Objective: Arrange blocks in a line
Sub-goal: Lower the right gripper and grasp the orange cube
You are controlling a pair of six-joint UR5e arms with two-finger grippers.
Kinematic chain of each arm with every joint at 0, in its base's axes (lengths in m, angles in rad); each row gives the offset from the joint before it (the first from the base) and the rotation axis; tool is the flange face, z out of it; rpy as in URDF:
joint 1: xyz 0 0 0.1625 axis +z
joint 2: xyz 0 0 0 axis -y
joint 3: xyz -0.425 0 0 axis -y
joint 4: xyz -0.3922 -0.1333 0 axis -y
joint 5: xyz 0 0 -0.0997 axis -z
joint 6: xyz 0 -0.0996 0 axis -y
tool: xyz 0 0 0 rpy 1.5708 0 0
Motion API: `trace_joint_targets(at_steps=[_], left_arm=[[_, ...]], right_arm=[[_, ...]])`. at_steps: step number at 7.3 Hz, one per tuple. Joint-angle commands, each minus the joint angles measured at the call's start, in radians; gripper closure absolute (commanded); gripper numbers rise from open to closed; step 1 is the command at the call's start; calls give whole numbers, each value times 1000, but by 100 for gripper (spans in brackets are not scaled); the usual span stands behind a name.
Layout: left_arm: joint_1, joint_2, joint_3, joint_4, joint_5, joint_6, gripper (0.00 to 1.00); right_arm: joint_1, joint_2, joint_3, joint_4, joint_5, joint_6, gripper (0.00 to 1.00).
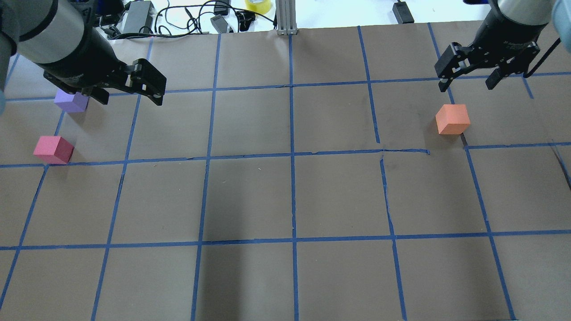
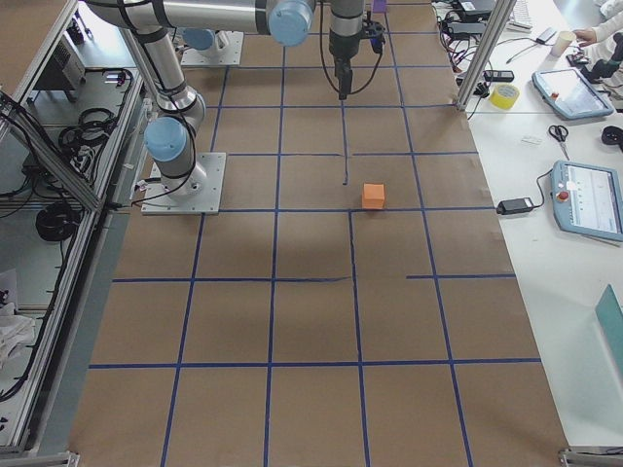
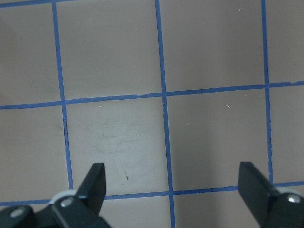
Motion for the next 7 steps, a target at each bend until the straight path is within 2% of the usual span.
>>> trace_joint_targets(at_steps=[1,2,4,7], left_arm=[[-1,10,-1,-13,4,0,0],[2,10,-7,-21,2,0,0],[2,-3,-15,-18,-7,-7,0],[5,-19,-18,-13,-13,3,0]], right_arm=[[-56,196,-2,-180,-13,-16,0],[-55,266,-2,-286,-11,-19,0],[-58,336,15,-383,-13,-32,0],[-59,400,24,-411,-83,-39,0]])
